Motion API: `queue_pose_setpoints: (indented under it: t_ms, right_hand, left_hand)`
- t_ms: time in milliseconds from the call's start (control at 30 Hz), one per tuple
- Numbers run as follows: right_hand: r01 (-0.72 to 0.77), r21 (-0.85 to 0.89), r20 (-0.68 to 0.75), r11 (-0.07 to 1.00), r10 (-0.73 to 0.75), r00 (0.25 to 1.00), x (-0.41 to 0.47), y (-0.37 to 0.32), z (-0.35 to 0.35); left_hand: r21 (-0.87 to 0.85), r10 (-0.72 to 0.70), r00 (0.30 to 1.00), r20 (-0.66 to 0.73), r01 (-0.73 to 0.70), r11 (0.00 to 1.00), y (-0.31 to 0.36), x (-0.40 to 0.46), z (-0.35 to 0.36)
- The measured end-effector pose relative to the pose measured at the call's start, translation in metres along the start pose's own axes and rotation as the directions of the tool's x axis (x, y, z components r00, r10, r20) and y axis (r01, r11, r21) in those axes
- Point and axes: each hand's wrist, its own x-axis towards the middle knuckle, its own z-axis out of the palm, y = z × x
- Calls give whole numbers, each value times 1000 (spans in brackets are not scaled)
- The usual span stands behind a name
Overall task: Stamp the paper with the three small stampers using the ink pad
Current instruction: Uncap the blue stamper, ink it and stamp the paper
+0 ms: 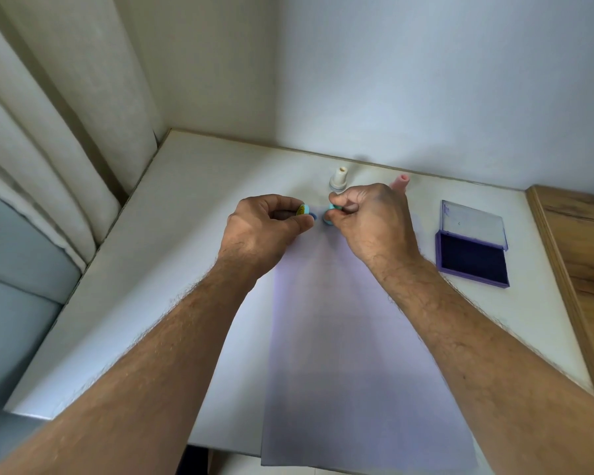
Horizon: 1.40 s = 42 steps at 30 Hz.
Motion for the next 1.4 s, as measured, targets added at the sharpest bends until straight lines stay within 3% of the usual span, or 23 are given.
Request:
queue_pose_setpoints:
  t_ms: [300, 933, 1200, 1333, 1400]
  right_hand:
    - [-69, -13, -10, 998, 69, 998, 2, 1, 5]
    - [-9, -21, -46, 1000, 8, 999, 1, 9, 10]
    - [34, -29, -67, 999, -36, 997, -5, 10, 10]
    - [180, -25, -212, 983, -181, 960, -15, 9, -3]
    - [166, 50, -296, 985, -144, 944, -21, 7, -12]
  left_hand:
    - [1, -21, 1000, -4, 21, 1000, 1, 2, 1]
    - [26, 44, 998, -34, -43, 999, 1, 0, 16]
    - [-149, 13, 1000, -25, -16, 989, 11, -1, 11]
    - [-236, 11, 1000, -17, -15, 972, 15, -3, 13]
    - [-282, 20, 1000, -1, -20, 959, 16, -3, 14]
